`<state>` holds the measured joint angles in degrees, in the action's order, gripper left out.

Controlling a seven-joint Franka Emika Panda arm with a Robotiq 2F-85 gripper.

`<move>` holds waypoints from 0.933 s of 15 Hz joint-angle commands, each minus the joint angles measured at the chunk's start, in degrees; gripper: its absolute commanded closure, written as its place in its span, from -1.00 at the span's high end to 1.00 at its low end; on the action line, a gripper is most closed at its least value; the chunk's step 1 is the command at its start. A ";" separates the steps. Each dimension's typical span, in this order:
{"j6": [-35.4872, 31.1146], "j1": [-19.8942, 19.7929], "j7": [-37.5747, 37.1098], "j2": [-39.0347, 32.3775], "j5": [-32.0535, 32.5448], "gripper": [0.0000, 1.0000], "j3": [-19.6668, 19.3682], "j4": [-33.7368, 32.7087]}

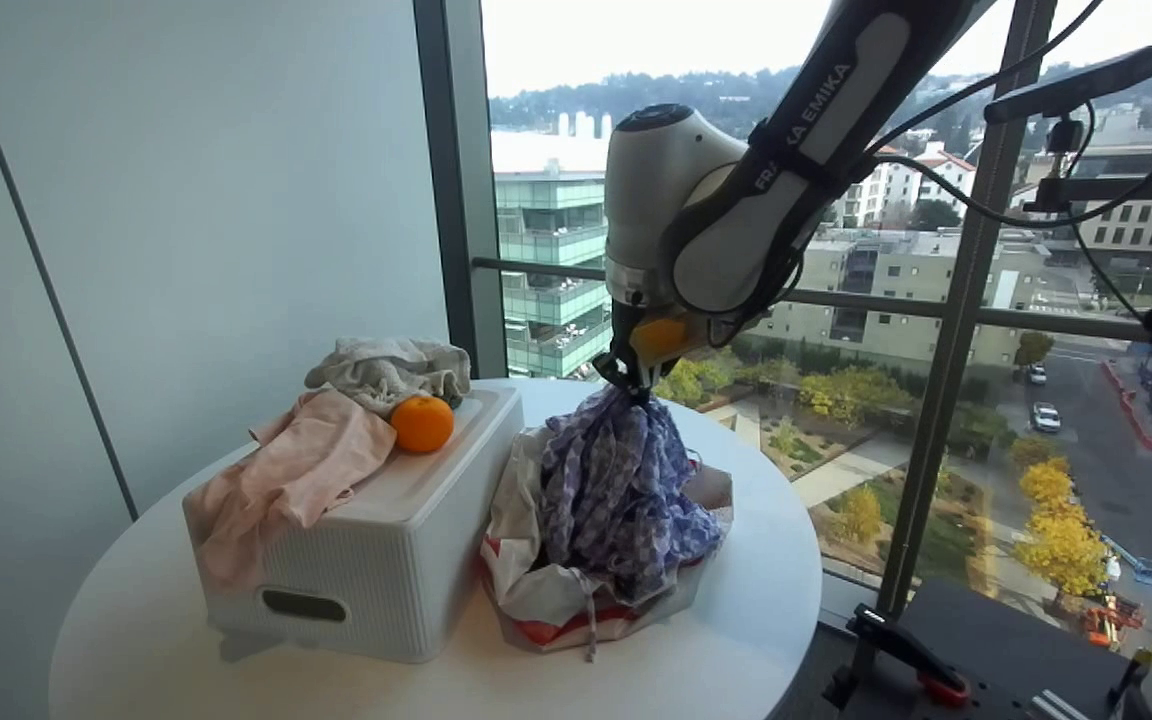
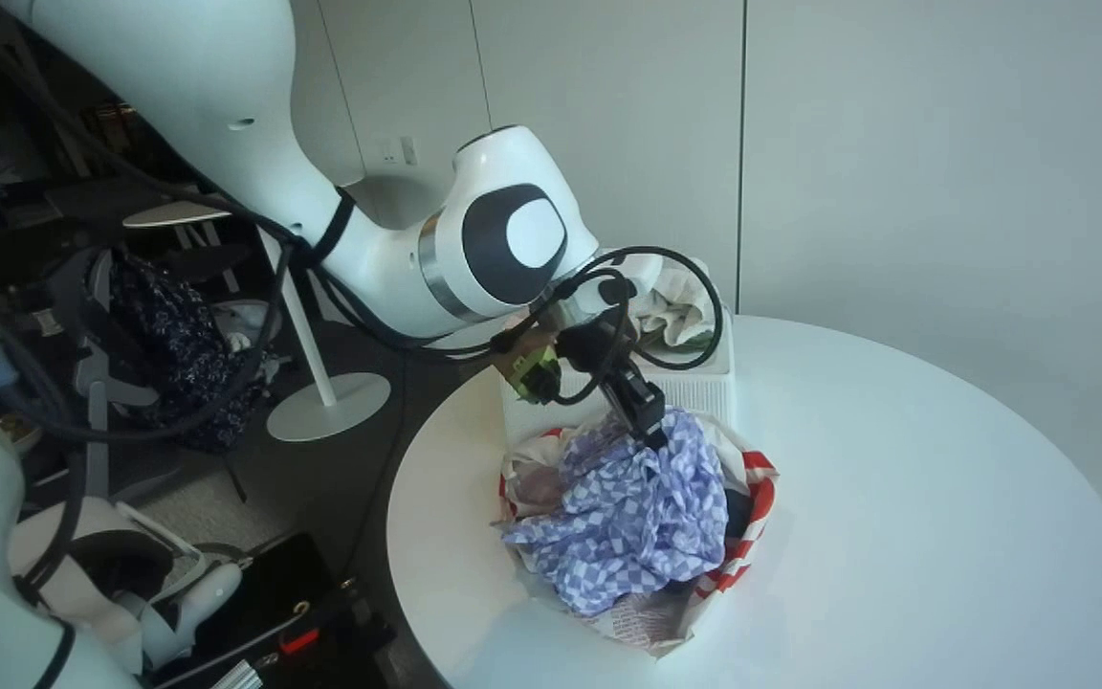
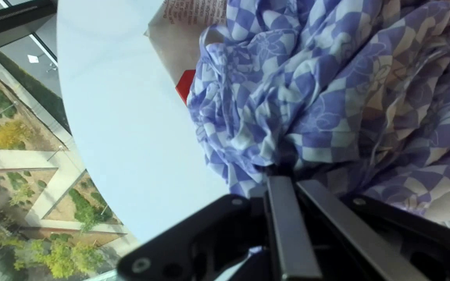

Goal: Remove the clothing from the plastic bag and put them on top of the storage container.

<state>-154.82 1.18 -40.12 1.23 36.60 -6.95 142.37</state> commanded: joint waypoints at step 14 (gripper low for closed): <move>11.30 -3.30 -23.00 9.73 24.71 -0.99 10.49 -23.80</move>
<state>-145.89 -1.87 -58.92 11.42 57.84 0.76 124.29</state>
